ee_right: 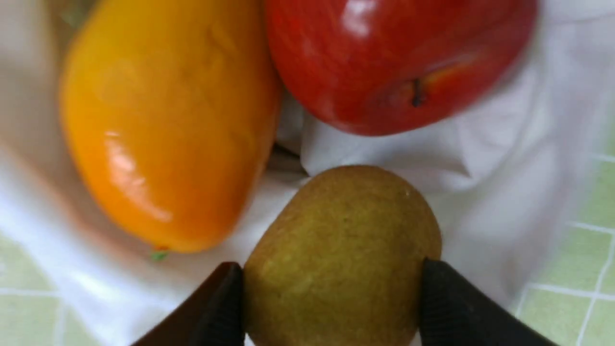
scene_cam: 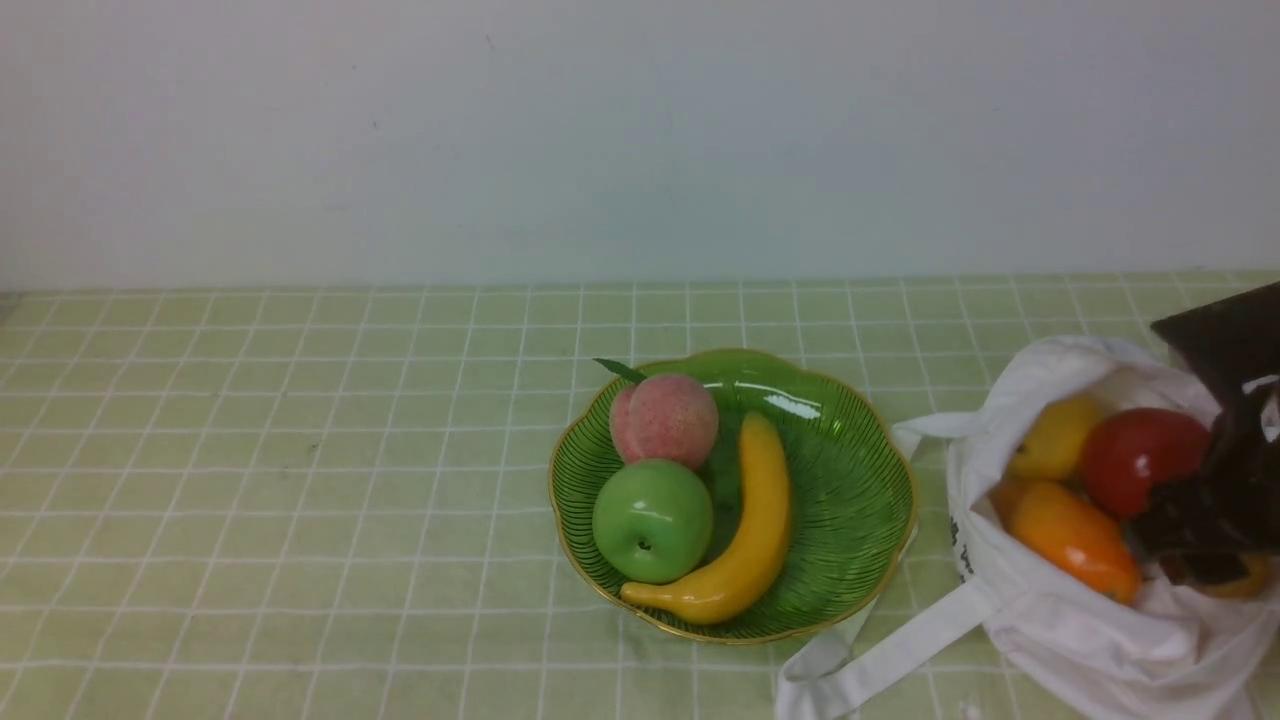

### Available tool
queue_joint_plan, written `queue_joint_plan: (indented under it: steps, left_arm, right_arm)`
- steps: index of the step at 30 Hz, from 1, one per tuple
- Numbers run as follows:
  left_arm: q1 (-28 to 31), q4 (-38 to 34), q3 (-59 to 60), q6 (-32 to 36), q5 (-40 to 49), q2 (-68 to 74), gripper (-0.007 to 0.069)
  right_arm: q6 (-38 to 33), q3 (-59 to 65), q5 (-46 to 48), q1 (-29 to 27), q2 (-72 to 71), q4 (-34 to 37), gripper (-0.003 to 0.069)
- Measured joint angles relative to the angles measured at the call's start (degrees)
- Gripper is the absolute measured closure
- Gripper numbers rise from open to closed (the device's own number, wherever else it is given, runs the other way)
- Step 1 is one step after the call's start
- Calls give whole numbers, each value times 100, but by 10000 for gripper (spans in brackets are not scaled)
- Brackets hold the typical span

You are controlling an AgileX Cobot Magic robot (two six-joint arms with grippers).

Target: Take the fruit out of the bag on the green coffee tablecloth and place them on the plate.

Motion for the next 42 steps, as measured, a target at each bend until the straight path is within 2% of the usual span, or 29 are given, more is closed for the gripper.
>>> queue_joint_plan:
  steps: [4, 7, 9, 10, 12, 13, 16, 21, 23, 25, 26, 28, 33, 34, 38, 42]
  left_arm:
    - [0, 0, 0, 0, 0, 0, 632]
    - [0, 0, 0, 0, 0, 0, 632]
    - [0, 0, 0, 0, 0, 0, 632]
    - [0, 0, 0, 0, 0, 0, 632]
    - [0, 0, 0, 0, 0, 0, 632]
    - [0, 0, 0, 0, 0, 0, 632]
    - [0, 0, 0, 0, 0, 0, 632]
    - [0, 0, 0, 0, 0, 0, 632]
    - [0, 0, 0, 0, 0, 0, 632]
    - [0, 0, 0, 0, 0, 0, 632]
    - [0, 0, 0, 0, 0, 0, 632]
    - [0, 0, 0, 0, 0, 0, 632]
    - [0, 0, 0, 0, 0, 0, 632]
    - [0, 0, 0, 0, 0, 0, 632]
    - [0, 0, 0, 0, 0, 0, 632]
    - [0, 0, 0, 0, 0, 0, 632]
  right_arm:
    - [-5, -323, 204, 0, -446, 362, 238]
    - [-176, -725, 158, 0, -789, 1216, 238]
    - [-501, -772, -153, 69, -814, 1962, 238]
    - [-597, -772, -225, 95, -804, 2122, 238]
    - [-1248, -714, -748, 299, -613, 3089, 238]
    - [-1297, -708, -794, 341, -589, 3157, 238]
    - [-1999, -661, -1546, 729, 64, 4061, 238]
    - [-2452, -654, -2299, 1029, 908, 4430, 238]
    - [-2554, -654, -2666, 1103, 1278, 4472, 216]
    - [-2586, -650, -2897, 1115, 1531, 4480, 137]
    - [-2585, -650, -2913, 1120, 1571, 4480, 127]
    - [-2596, -650, -3021, 1120, 1713, 4460, 15]
    - [-2623, -761, -2754, 1120, 1712, 4256, -28]
    - [-2614, -937, -2455, 1120, 1671, 4097, -29]
    - [-2340, -1633, -1257, 1120, 1413, 3517, 31]
    - [-1460, -2725, 476, 1120, 1064, 2590, 242]
